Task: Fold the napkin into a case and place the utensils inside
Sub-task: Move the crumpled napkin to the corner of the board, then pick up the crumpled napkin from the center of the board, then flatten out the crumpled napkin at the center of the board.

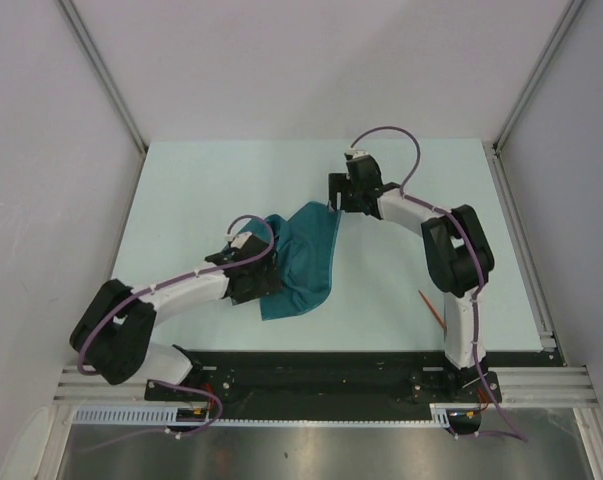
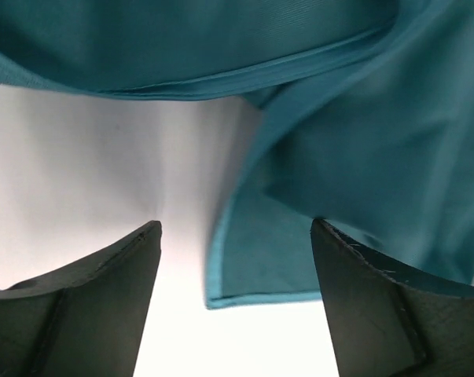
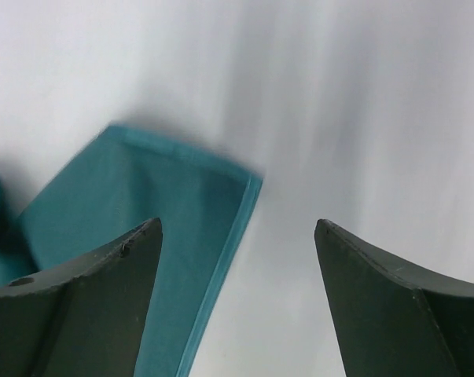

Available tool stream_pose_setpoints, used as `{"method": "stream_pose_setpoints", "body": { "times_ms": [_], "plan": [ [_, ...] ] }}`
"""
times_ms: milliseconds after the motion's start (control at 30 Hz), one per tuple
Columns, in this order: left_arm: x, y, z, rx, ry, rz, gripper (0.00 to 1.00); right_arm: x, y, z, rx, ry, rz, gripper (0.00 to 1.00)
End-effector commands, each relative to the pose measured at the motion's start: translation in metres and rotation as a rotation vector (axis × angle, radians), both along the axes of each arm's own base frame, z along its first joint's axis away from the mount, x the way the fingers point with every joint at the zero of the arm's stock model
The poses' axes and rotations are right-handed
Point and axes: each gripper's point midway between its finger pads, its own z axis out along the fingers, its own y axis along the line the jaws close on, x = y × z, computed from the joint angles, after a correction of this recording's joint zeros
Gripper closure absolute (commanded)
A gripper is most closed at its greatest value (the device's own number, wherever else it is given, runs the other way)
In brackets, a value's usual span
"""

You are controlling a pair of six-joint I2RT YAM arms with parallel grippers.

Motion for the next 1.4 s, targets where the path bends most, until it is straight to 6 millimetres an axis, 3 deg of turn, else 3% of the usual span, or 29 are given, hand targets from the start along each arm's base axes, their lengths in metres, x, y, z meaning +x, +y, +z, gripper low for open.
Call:
{"method": "stream_pose_setpoints", "body": {
  "times_ms": [0,100,133,233,367,433,467,567,633,667,700,733,767,800,867,900,1000,1033,1067,1133,1167,1233,1267,1300,1333,1367],
  "plan": [
    [0.006,0.006,-0.008,0.043,0.010,0.052,0.11,0.027,-0.005,-0.015,-0.184,0.000,-0.014,0.16],
    [0.007,0.003,-0.018,0.036,0.020,0.049,0.04,0.039,-0.004,-0.019,-0.265,-0.015,-0.004,0.16],
    [0.007,0.002,-0.020,0.036,0.029,0.050,0.04,0.037,-0.004,-0.032,-0.297,0.012,0.000,0.16],
    [-0.001,-0.002,-0.031,0.014,0.069,0.046,0.06,0.041,-0.005,-0.040,-0.329,0.025,-0.003,0.19],
    [-0.015,-0.004,-0.045,-0.027,0.111,0.066,0.22,0.038,-0.001,-0.049,-0.312,0.049,0.017,0.26],
    [-0.016,-0.008,-0.046,-0.065,0.098,0.060,0.33,0.036,0.000,-0.054,-0.315,0.061,0.026,0.35],
    [-0.015,-0.009,-0.046,-0.073,0.092,0.048,0.45,0.035,0.000,-0.057,-0.318,0.071,0.029,0.39],
    [-0.010,-0.020,-0.040,-0.116,0.061,-0.015,0.66,0.026,-0.002,-0.062,-0.312,0.110,0.025,0.56],
    [-0.004,-0.031,-0.028,-0.166,0.021,-0.055,0.74,0.018,-0.005,-0.066,-0.300,0.130,0.022,0.70],
    [-0.001,-0.033,-0.023,-0.172,0.001,-0.083,0.83,0.016,-0.008,-0.065,-0.287,0.129,0.018,0.76],
    [0.001,-0.035,-0.017,-0.177,-0.016,-0.097,0.89,0.020,-0.009,-0.049,-0.257,0.092,0.000,0.89],
    [0.004,-0.037,-0.010,-0.181,-0.035,-0.110,0.94,0.013,-0.017,-0.050,-0.257,0.102,-0.012,0.96],
    [0.012,-0.041,0.010,-0.191,-0.090,-0.137,1.00,0.012,-0.020,-0.043,-0.240,0.095,-0.021,1.00],
    [0.015,-0.041,0.019,-0.192,-0.114,-0.149,1.00,0.017,-0.029,-0.012,-0.198,0.050,-0.057,1.00],
    [0.026,-0.043,0.058,-0.207,-0.217,-0.180,1.00,0.009,-0.043,0.006,-0.163,0.037,-0.077,1.00],
    [0.029,-0.045,0.075,-0.221,-0.262,-0.192,1.00,0.010,-0.052,0.048,-0.116,-0.036,-0.107,1.00],
    [0.038,-0.047,0.145,-0.270,-0.444,-0.244,1.00,-0.010,-0.071,0.086,-0.080,-0.101,-0.134,1.00],
    [0.040,-0.049,0.171,-0.293,-0.502,-0.254,1.00,-0.019,-0.078,0.128,-0.040,-0.179,-0.147,1.00],
    [0.039,-0.047,0.190,-0.308,-0.551,-0.259,1.00,-0.029,-0.078,0.140,-0.012,-0.194,-0.136,1.00],
    [0.034,-0.042,0.244,-0.367,-0.674,-0.258,1.00,-0.054,-0.083,0.158,0.029,-0.213,-0.133,1.00],
    [0.031,-0.040,0.260,-0.380,-0.710,-0.262,1.00,-0.073,-0.085,0.193,0.081,-0.279,-0.117,1.00],
    [0.018,-0.033,0.296,-0.415,-0.778,-0.279,1.00,-0.103,-0.089,0.209,0.126,-0.310,-0.103,1.00],
    [0.012,-0.029,0.323,-0.430,-0.838,-0.296,1.00,-0.130,-0.089,0.246,0.188,-0.394,-0.065,1.00],
    [0.005,-0.026,0.339,-0.445,-0.877,-0.309,1.00,-0.147,-0.088,0.249,0.206,-0.398,-0.031,1.00],
    [-0.011,-0.020,0.369,-0.493,-0.951,-0.332,1.00,-0.162,-0.087,0.260,0.228,-0.423,0.001,1.00],
    [-0.020,-0.016,0.384,-0.515,-0.996,-0.346,1.00,-0.195,-0.083,0.290,0.276,-0.499,0.075,1.00]
  ]
}}
